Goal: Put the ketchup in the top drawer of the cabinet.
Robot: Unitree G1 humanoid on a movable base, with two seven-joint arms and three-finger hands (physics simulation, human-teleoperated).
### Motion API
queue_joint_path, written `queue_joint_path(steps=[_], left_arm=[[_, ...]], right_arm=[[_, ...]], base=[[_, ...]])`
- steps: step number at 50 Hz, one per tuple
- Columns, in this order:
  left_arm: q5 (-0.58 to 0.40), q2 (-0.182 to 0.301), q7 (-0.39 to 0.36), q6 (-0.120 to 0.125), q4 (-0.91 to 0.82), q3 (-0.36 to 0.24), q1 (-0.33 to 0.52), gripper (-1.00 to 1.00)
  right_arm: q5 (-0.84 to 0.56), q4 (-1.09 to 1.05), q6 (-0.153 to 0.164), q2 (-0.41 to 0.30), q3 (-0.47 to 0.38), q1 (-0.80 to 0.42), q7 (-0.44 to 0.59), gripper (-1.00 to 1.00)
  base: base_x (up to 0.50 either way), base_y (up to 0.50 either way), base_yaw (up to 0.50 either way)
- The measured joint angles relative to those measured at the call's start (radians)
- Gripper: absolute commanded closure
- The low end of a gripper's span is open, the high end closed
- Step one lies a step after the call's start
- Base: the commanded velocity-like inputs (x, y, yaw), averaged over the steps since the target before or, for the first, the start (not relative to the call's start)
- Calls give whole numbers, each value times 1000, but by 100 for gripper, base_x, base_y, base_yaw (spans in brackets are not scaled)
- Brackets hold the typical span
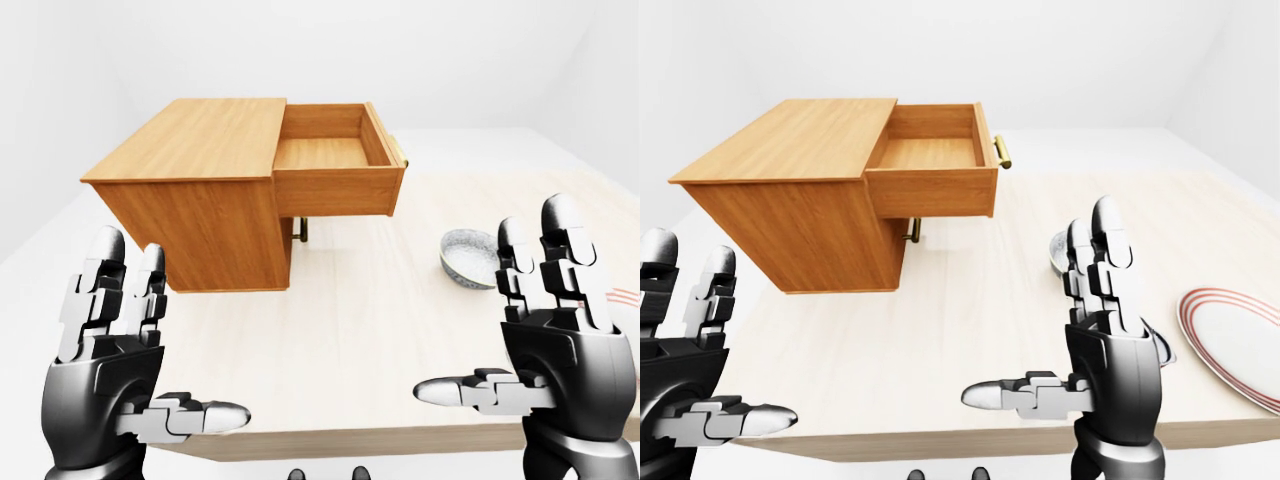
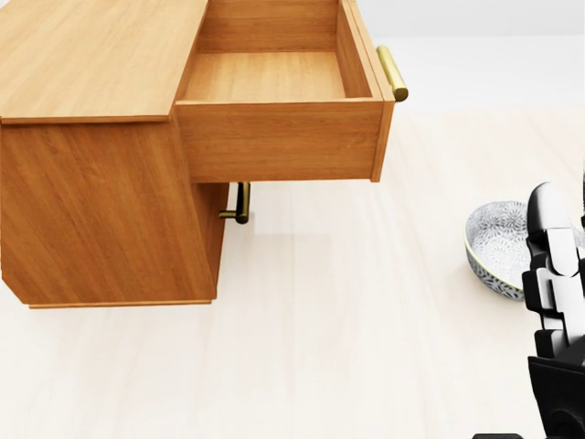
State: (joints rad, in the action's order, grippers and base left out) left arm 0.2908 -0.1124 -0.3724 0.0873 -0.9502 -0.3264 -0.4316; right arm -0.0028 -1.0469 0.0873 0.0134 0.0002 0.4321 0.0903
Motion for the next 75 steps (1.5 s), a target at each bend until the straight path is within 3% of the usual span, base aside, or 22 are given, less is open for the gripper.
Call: queue_joint_path(steps=[31,50,62,66,69,75], left_arm=[[5,-6,-6,0,-18,-7,-2,-100],[6,-6,-8,0,-10,-8,-2,-100],[-2,-4,-4,0,-3,0,-2,-100],[-1,-2,-2,0,-2,-1,0,-100],[-1,-1,0,0,-3,-2,2,-100],[-3,-2,1,0,0,0,2,-100]], right_arm=[[-55,0,0,-4,13,-5,-9,-100],[-38,0,0,5,-6,-11,-15,-100],[-10,0,0,7,-83,12,30,-100],[52,0,0,-68,-152,11,17,-100],[222,0,0,-237,-262,41,-76,-100],[582,0,0,-551,-614,58,-204,-100]], base=[[50,6,0],[0,11,0],[0,0,0],[0,0,0],[0,0,0],[0,0,0]])
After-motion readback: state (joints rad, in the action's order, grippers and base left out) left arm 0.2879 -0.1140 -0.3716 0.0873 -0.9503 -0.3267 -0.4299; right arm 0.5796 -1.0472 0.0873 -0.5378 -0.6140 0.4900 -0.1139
